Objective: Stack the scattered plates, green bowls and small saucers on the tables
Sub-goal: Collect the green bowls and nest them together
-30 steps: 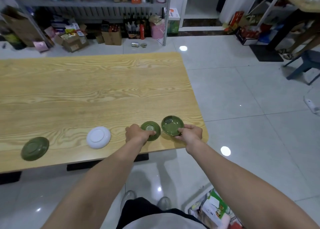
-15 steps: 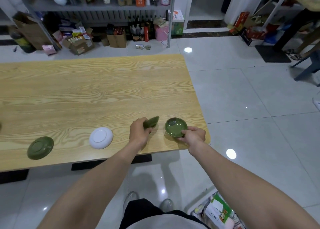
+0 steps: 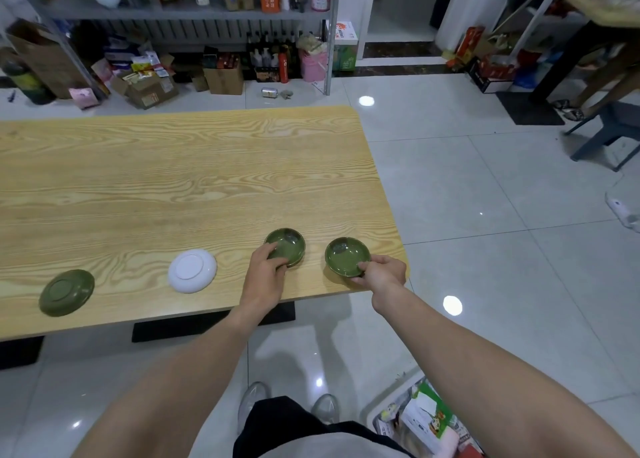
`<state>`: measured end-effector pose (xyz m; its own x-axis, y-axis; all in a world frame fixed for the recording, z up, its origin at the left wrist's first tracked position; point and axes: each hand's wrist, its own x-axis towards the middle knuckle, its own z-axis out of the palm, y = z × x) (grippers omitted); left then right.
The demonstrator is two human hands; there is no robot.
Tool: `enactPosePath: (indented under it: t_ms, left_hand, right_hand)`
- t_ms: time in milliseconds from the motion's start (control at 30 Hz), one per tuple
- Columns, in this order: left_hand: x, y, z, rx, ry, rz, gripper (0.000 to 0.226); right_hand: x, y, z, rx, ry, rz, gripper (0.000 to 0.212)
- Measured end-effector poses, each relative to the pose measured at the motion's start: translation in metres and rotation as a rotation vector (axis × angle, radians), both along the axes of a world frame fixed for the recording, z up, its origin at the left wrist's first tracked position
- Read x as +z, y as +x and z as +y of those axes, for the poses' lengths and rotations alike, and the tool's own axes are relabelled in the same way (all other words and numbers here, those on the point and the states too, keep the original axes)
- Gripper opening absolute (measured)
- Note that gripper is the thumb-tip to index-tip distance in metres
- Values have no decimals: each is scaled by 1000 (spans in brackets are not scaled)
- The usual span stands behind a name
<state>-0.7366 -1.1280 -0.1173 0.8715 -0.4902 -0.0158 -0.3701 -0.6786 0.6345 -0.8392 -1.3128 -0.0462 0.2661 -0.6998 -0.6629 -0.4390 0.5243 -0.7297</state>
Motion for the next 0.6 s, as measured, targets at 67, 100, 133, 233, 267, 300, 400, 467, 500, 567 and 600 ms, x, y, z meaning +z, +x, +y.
enactPosePath:
  t_ms: [67, 100, 133, 233, 267, 300, 400, 467, 500, 567, 600]
  left_hand:
    - [2, -1, 1, 32, -32, -1, 22]
    - [3, -1, 1, 62, -53, 1, 22]
    - [4, -1, 1, 102, -74, 12, 24]
    - [9, 0, -2, 311, -161, 119, 34]
    - [12, 1, -3, 388, -199, 191, 38]
    - [12, 4, -5, 448, -228, 261, 43]
    - [11, 13, -9, 528, -281, 416, 54]
    - [10, 17, -11, 573, -370, 514, 55]
    - [11, 19, -12, 599, -409, 553, 54]
    - [14, 21, -14, 630, -465, 604, 49]
    - [14, 21, -15, 632, -485, 623, 46]
  right_hand:
    - [-1, 0, 2, 10, -3, 4, 23]
    - [-1, 1, 3, 15, -3, 5, 23]
    - [-1, 2, 4, 21, -2, 7, 23]
    - [-1, 4, 7, 40, -1, 14, 20]
    - [-1, 6, 8, 43, 0, 12, 19]
    - [-1, 7, 9, 44, 0, 10, 19]
    - [-2, 12, 13, 51, -3, 15, 21]
    - [-3, 16, 16, 53, 0, 10, 21]
    - [-3, 17, 18, 55, 0, 8, 22]
    - [-3, 20, 21, 62, 0, 5, 24]
    - [-2, 21, 22, 65, 2, 2, 25]
